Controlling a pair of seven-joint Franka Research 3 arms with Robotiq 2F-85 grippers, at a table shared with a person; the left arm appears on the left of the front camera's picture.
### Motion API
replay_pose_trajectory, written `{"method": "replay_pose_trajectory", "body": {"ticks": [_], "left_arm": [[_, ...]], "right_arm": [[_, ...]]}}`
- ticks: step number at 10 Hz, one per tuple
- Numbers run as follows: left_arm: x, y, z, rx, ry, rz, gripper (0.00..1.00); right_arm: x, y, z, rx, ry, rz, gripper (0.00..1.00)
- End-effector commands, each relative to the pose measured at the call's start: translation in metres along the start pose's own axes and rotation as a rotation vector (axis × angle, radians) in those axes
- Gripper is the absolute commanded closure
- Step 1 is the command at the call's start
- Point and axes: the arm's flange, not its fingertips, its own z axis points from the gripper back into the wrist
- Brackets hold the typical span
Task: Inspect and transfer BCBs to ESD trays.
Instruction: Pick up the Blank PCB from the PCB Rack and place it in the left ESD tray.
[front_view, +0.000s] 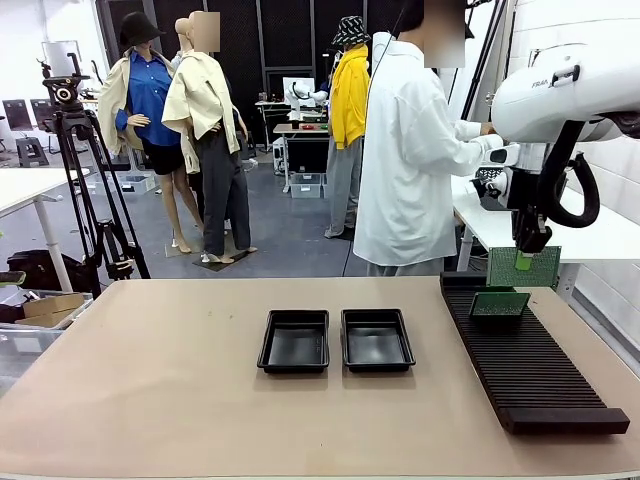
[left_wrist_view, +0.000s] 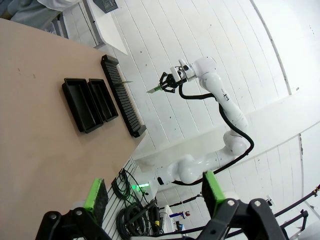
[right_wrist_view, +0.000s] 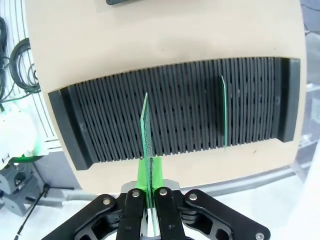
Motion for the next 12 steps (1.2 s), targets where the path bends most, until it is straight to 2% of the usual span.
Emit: {"method": "replay_pose_trajectory", "body": {"ticks": [1,3,4,5,6,7,9,12], "left_arm": [[-0.001,-0.002,0.002,0.009,0.001,0.003,0.0],[-0.001,-0.002,0.002,0.009,0.001,0.003,0.0],[-0.001,-0.002,0.002,0.009,0.001,0.003,0.0],[-0.001,-0.002,0.002,0.009,0.001,0.003,0.0],[-0.001,-0.002,0.002,0.009,0.001,0.003,0.0],[-0.001,-0.002,0.002,0.009,0.001,0.003,0.0],[-0.001,-0.002,0.002,0.009,0.001,0.003,0.0],[-0.001,-0.002,0.002,0.009,0.001,0.003,0.0]], "right_arm": [[0.0,0.0,-0.003,0.016,0.005,-0.038,1.0],[0.003,0.003,-0.001,0.014,-0.027,-0.156,1.0],[0.008,0.007,0.001,0.024,-0.094,-0.269,1.0],[0.016,0.008,0.002,0.091,-0.171,-0.442,1.0],[0.025,0.007,-0.002,0.134,-0.235,-0.689,1.0],[0.032,0.007,-0.004,0.139,-0.27,-0.836,1.0],[0.047,0.014,-0.004,0.105,-0.317,-0.959,1.0],[0.08,0.033,-0.011,0.201,-0.396,-1.043,1.0]]}}
